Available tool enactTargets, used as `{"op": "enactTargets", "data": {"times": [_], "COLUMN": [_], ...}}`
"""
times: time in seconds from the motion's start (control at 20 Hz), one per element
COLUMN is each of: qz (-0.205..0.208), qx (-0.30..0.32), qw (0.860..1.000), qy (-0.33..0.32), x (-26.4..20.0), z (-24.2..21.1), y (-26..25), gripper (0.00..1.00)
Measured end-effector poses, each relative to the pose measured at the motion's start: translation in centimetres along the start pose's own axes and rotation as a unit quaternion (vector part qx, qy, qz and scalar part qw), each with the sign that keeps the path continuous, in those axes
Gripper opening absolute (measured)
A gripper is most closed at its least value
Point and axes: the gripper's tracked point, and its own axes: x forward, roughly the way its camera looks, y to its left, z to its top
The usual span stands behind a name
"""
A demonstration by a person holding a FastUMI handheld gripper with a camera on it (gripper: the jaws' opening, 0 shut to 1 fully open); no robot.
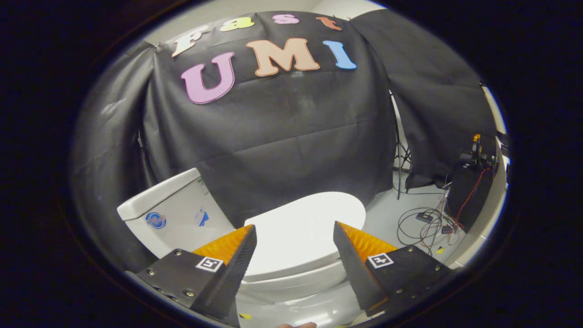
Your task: Open the toilet lid.
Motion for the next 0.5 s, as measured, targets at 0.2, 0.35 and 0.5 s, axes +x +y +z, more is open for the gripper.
{"op": "enactTargets", "data": {"times": [0.2,0.35,0.5], "qz": [0.000,0.008,0.017], "qx": [0.008,0.014,0.024], "qw": [1.000,1.000,0.999], "qy": [0.005,0.009,0.014], "x": [0.2,0.5,0.7], "z": [-0.7,-1.0,-1.3], "y": [-0.1,0.2,0.4], "gripper": [0.99,0.99,0.99]}}
